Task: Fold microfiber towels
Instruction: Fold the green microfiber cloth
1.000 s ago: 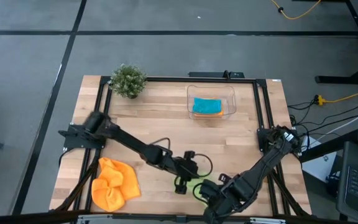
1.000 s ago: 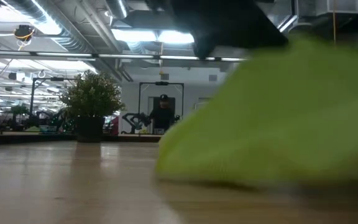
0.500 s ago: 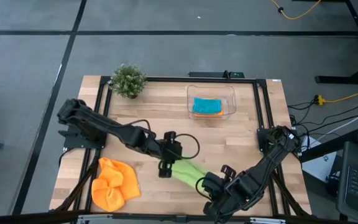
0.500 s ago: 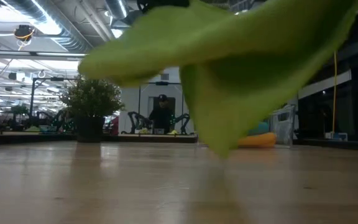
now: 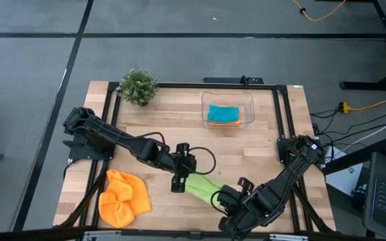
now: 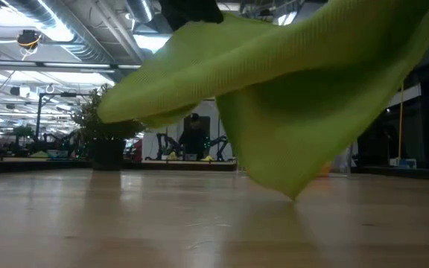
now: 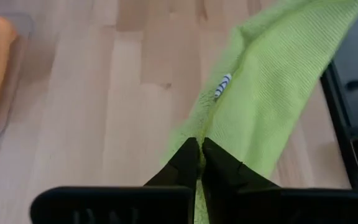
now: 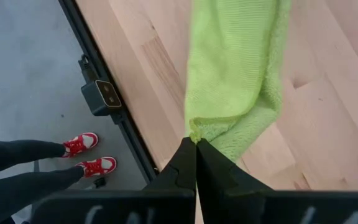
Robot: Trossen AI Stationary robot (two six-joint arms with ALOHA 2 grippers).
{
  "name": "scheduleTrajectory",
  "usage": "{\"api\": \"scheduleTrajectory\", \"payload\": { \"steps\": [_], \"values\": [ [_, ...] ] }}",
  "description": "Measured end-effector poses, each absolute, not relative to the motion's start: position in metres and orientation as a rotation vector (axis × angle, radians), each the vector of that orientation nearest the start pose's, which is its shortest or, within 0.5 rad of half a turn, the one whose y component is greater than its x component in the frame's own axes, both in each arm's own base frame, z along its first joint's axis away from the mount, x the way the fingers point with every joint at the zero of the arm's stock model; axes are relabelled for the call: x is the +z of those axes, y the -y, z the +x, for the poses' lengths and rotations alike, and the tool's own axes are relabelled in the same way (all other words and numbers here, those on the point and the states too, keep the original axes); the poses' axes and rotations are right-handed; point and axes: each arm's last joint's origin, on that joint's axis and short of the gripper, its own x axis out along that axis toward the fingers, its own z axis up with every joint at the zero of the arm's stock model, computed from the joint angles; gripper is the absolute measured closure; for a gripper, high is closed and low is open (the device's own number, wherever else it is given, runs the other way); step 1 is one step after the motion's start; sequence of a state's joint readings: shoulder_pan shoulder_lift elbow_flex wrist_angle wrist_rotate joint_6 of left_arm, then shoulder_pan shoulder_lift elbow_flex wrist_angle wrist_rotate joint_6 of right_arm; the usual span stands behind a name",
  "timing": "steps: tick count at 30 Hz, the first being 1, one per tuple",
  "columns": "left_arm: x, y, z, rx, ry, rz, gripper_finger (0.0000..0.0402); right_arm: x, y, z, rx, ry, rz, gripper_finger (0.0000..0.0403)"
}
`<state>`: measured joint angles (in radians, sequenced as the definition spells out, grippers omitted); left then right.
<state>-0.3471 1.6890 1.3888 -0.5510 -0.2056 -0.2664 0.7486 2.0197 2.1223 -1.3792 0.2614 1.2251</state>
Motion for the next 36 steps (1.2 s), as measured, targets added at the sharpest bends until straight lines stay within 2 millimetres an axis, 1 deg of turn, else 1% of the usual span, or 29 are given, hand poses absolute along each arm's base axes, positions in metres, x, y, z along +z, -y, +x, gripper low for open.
{"api": "scheduleTrajectory", "payload": {
  "steps": [4, 7, 9, 11, 13, 16, 18, 20, 22, 24, 26, 28, 31, 34, 36],
  "values": [
    [0.278, 0.117, 0.347, -0.013, -0.829, -0.043, 0.0364, 0.335, -0.267, 0.298, -0.303, -1.152, 0.455, 0.0402],
    [0.278, 0.118, 0.346, -0.049, -0.845, -0.046, 0.0347, 0.335, -0.267, 0.298, -0.302, -1.152, 0.455, 0.0402],
    [0.277, 0.118, 0.345, -0.07, -0.865, -0.051, 0.0358, 0.335, -0.267, 0.298, -0.302, -1.152, 0.455, 0.0402],
    [0.276, 0.12, 0.344, -0.082, -0.877, -0.048, 0.0387, 0.335, -0.267, 0.298, -0.302, -1.152, 0.455, 0.0402],
    [0.276, 0.121, 0.343, -0.089, -0.88, -0.052, 0.0392, 0.335, -0.267, 0.298, -0.303, -1.152, 0.456, 0.0402],
    [0.275, 0.12, 0.345, -0.061, -0.875, -0.06, 0.0366, 0.335, -0.267, 0.299, -0.3, -1.148, 0.463, 0.0402],
    [0.269, 0.118, 0.353, -0.074, -0.862, -0.078, 0.0343, 0.335, -0.269, 0.3, -0.282, -1.145, 0.483, 0.0402],
    [0.26, 0.12, 0.363, -0.122, -0.853, -0.097, 0.0321, 0.336, -0.271, 0.3, -0.266, -1.153, 0.502, 0.0402],
    [0.251, 0.122, 0.379, -0.209, -0.793, -0.129, 0.0299, 0.336, -0.271, 0.3, -0.256, -1.155, 0.51, 0.0402],
    [0.236, 0.124, 0.393, -0.284, -0.775, -0.167, 0.0282, 0.336, -0.272, 0.3, -0.253, -1.16, 0.511, 0.0402],
    [0.214, 0.124, 0.407, -0.325, -0.771, -0.184, 0.0272, 0.336, -0.272, 0.3, -0.25, -1.162, 0.51, 0.0402],
    [0.189, 0.123, 0.418, -0.338, -0.776, -0.164, 0.0268, 0.336, -0.272, 0.3, -0.249, -1.163, 0.511, 0.0402],
    [0.162, 0.124, 0.431, -0.367, -0.747, -0.104, 0.0267, 0.336, -0.272, 0.3, -0.248, -1.166, 0.511, 0.0402],
    [0.146, 0.127, 0.437, -0.392, -0.71, -0.059, 0.0266, 0.336, -0.272, 0.3, -0.246, -1.167, 0.508, 0.0402],
    [0.143, 0.128, 0.441, -0.389, -0.678, -0.053, 0.0266, 0.336, -0.272, 0.3, -0.245, -1.168, 0.509, 0.0402]
  ]
}}
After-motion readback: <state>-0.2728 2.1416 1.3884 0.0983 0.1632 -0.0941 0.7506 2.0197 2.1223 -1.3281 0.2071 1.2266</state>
